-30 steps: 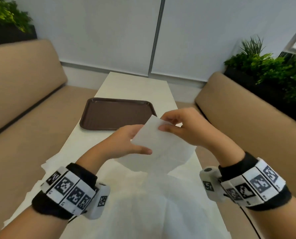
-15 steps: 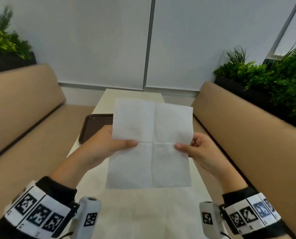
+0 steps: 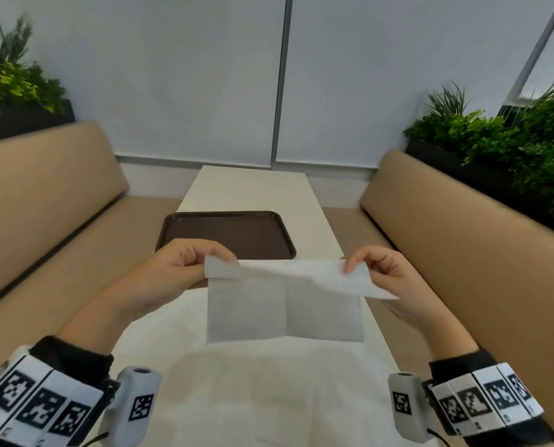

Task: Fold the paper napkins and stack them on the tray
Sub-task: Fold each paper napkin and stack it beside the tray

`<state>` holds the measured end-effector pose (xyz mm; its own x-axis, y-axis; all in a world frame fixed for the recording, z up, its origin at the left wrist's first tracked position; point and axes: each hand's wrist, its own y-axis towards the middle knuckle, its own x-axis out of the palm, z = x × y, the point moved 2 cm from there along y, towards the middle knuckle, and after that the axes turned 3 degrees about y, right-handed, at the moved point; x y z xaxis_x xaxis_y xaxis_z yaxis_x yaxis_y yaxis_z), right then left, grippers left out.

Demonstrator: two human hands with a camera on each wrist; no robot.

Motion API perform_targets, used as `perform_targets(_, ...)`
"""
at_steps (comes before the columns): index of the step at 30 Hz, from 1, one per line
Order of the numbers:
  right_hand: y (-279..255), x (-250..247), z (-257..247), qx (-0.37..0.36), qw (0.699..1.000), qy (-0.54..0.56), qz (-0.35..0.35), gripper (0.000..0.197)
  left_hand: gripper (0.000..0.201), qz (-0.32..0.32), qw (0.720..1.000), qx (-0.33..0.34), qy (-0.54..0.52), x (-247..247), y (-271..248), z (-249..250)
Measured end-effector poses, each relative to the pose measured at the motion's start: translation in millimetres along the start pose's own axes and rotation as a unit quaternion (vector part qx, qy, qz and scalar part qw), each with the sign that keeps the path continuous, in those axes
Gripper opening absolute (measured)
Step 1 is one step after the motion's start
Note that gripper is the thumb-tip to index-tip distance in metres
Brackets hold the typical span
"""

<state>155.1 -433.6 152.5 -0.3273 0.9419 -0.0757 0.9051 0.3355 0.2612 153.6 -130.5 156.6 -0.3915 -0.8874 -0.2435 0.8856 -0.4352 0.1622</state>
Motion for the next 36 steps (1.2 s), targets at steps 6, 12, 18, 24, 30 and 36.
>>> perform_targets(6,1,-2,12,0.049,0.999,-0.011,0.012,0.05,0.031,0.032,0.999,-0.036,0.004,2,1,-8)
perform_targets(12,1,-9,22,0.05,0.998,-0.021,-0.019,0.022,0.046,0.071,0.997,-0.004,0.012,0,12,-20)
perform_targets(18,11,3,14,0.022,0.969,-0.166,-0.182,0.021,0.019,-0.038,0.983,0.041,0.175,24,35,0)
perform_targets(24,37,19,23,0.028,0.944,-0.241,-0.223,0.023,0.031,-0.096,0.952,0.081,0.281,43,75,20)
perform_targets(30,37,-31,66,0.114,0.952,-0.222,-0.179,0.027,0.031,0.018,0.979,0.004,0.203,14,106,-8)
perform_targets(36,47,-91,123,0.216,0.96,-0.17,-0.044,0.006,0.034,0.019,0.985,-0.157,0.075,27,142,-105)
